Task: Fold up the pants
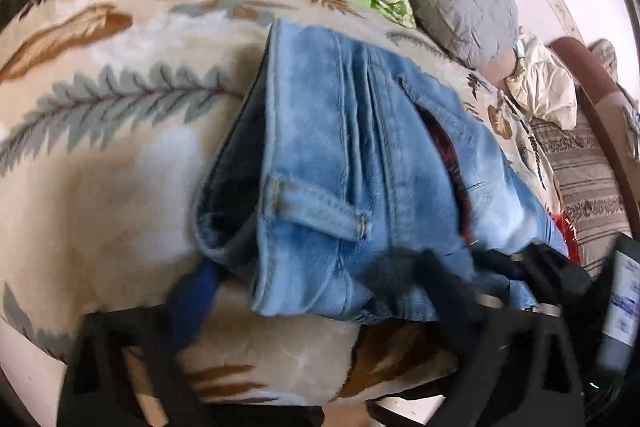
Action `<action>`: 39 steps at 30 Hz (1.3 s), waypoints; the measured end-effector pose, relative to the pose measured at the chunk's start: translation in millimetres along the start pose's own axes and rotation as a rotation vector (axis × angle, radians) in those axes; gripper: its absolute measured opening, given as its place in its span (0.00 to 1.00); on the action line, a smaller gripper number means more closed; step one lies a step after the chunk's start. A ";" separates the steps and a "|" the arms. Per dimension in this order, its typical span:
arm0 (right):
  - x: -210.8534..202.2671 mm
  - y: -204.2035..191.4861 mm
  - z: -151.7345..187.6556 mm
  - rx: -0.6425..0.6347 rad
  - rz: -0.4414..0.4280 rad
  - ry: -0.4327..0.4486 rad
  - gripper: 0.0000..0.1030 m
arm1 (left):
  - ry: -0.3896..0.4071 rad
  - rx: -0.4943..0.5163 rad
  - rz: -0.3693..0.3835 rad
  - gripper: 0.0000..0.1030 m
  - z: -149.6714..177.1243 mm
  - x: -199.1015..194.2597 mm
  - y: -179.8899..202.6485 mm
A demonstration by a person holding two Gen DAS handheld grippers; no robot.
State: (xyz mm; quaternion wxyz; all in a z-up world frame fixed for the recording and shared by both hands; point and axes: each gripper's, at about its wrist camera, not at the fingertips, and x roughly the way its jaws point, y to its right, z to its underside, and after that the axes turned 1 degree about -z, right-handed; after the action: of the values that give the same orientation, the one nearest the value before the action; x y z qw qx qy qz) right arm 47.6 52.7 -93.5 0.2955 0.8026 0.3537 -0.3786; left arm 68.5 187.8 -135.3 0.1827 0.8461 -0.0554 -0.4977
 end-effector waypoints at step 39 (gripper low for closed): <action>20.9 -9.8 -23.8 0.130 -0.049 0.015 0.79 | 0.044 0.062 -0.127 0.74 -32.1 -24.4 -44.9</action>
State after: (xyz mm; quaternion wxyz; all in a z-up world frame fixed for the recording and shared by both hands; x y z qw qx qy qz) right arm 59.1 83.1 -99.8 0.2307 0.8139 0.3503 -0.4021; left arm 80.1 244.3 -117.5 0.1257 0.8638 -0.0129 -0.4878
